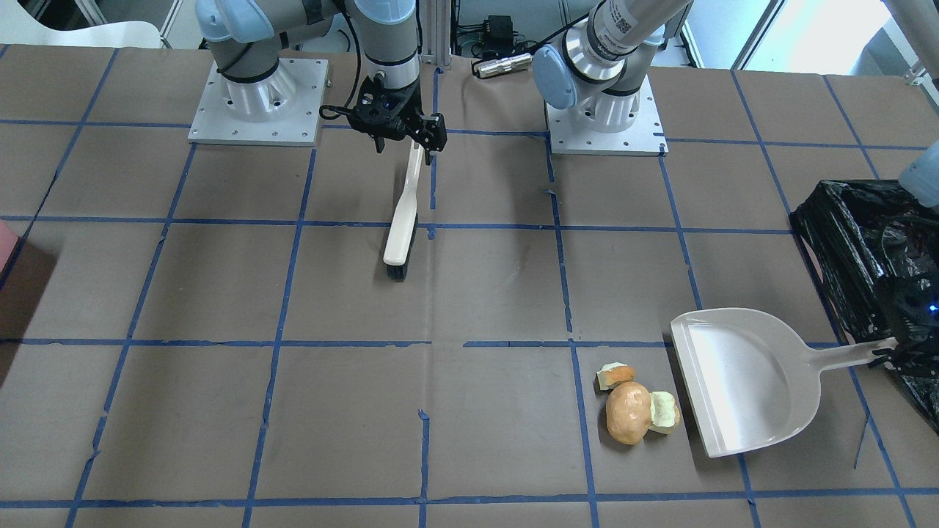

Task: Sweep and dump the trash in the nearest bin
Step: 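Grasp the white brush handle with the right gripper and lift it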

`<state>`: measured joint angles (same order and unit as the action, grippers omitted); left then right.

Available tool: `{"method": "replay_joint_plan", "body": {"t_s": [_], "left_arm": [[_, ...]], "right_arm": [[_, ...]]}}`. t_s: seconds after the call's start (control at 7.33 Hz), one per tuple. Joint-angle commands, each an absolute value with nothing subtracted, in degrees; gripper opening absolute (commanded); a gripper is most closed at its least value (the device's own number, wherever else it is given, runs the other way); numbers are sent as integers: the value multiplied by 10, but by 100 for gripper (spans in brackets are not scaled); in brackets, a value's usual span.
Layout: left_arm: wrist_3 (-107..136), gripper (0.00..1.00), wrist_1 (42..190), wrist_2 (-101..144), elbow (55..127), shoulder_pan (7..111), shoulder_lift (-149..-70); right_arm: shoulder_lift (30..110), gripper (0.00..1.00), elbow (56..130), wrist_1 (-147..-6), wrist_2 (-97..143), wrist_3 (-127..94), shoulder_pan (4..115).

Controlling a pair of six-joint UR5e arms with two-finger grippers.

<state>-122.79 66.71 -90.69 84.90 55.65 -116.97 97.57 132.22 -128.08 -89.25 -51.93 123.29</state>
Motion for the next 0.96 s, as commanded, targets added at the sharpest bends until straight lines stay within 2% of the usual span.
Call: {"method": "replay_joint_plan", "body": {"t_s": [0.0, 0.41, 0.82], "left_arm": [[-1214, 4, 653, -901, 863, 557, -1182], [-1207, 4, 647, -898, 867, 564, -1188], [-1207, 4, 647, -898, 868, 564, -1194]], "right_arm": [[964, 99, 1329, -1304, -911, -522, 1244], [950, 99, 1333, -1310, -915, -540, 1255], [895, 100, 1332, -1349, -927, -561, 1289]]}}
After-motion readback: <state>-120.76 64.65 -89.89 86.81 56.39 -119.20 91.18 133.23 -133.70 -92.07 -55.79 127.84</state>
